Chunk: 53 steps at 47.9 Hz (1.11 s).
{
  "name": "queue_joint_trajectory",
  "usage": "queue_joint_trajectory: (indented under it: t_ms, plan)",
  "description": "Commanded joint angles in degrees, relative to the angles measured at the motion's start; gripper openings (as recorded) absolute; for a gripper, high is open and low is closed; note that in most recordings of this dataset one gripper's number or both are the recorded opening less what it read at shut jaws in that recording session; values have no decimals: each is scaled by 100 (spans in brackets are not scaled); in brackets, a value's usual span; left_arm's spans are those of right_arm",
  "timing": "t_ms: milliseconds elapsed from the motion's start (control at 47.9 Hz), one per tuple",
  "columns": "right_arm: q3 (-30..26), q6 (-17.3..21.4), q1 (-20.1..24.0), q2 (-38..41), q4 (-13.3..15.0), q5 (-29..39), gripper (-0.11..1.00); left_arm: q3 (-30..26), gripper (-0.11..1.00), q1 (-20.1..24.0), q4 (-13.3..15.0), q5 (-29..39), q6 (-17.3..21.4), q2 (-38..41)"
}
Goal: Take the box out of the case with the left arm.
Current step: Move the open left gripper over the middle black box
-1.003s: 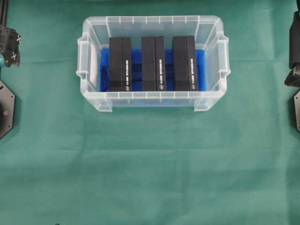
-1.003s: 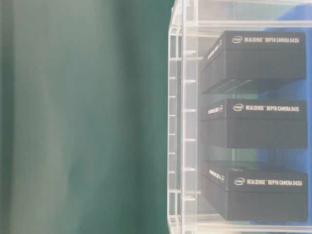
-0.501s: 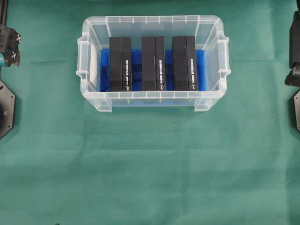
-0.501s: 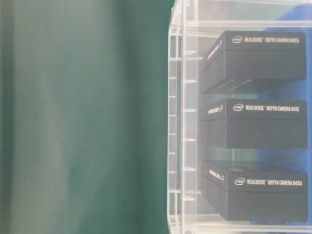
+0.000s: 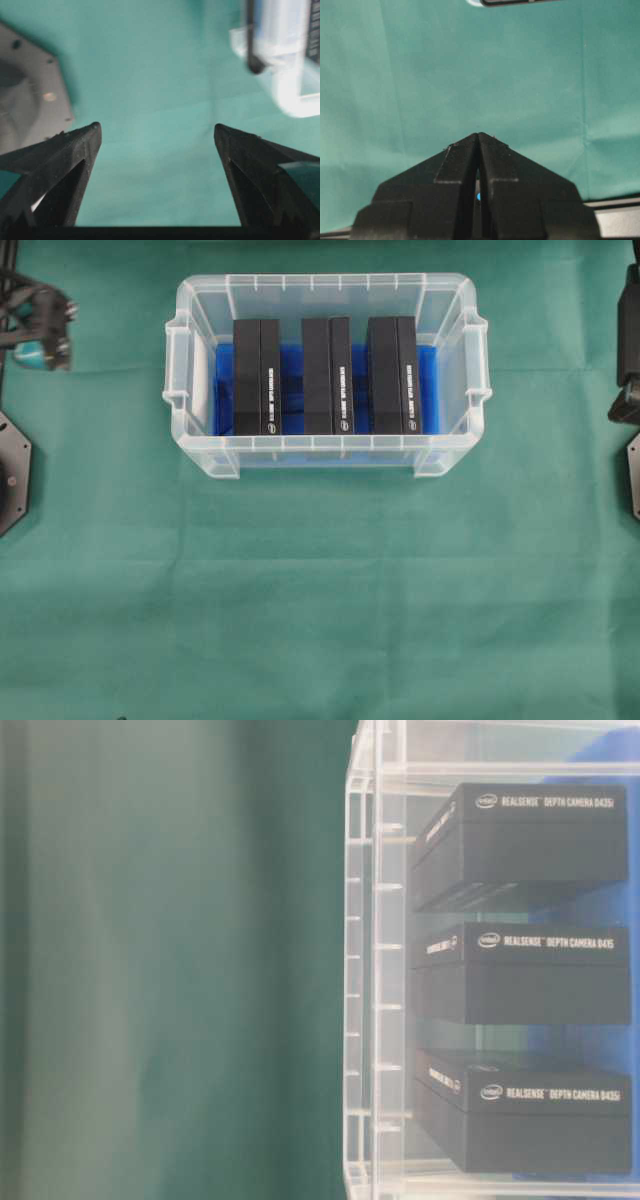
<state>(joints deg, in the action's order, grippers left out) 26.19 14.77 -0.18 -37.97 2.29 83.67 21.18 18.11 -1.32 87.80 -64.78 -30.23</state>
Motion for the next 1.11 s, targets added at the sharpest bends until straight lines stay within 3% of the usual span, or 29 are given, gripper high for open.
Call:
queue_joint_trajectory:
  t_ms: [0, 606, 1087]
  plan:
    - [-114, 9, 0, 18, 0, 9, 2, -325, 97, -88, -9, -114, -26, 220]
    - [-132, 9, -9, 334, 9, 9, 2, -3059, 97, -703, -9, -132, -396, 2689]
    - [-123, 9, 0, 343, 0, 9, 2, -4597, 97, -976, -18, -141, -519, 4052]
